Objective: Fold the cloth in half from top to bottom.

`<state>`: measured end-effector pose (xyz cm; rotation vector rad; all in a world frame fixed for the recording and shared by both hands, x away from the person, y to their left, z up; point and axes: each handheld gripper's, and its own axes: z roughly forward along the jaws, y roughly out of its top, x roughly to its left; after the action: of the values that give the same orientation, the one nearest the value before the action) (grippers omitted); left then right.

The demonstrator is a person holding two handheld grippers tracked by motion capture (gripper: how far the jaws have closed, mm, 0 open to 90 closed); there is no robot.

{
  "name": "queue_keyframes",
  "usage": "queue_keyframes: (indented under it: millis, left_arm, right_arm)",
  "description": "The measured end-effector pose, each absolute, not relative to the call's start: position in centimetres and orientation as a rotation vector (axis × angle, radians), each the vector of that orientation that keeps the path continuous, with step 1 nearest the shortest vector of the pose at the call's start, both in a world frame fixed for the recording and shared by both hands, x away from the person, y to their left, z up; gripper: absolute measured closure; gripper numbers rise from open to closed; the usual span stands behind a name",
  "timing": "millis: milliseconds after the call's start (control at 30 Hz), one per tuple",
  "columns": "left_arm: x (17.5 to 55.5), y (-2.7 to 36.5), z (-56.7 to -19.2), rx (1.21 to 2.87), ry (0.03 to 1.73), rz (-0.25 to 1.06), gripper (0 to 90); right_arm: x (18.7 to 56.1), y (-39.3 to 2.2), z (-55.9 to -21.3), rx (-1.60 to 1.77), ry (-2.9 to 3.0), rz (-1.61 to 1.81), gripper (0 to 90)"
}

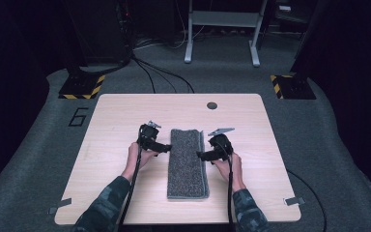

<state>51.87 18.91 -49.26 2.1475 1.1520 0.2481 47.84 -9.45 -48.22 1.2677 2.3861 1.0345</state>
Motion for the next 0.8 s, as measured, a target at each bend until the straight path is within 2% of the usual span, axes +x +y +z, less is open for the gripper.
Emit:
queue_keyframes:
  millis: [233, 633, 800]
  left_arm:
    - [54.2, 17.9, -49.8, 2.138, 1.187, 0.261, 15.3]
    - [56.7, 16.5, -49.9, 2.132, 1.212, 0.296, 26.0]
    - [57.2, 15.9, -50.1, 2.153, 1.215, 0.312, 35.4]
  right_arm:
    - [50.5, -8.9, -48.6, 1.302, 2.396, 1.011, 16.7]
    - [55.3, -8.1, -49.0, 1.441, 2.324, 0.977, 38.3]
    - [56.5, -7.9, -49.2, 1.510, 2.295, 0.967, 45.1]
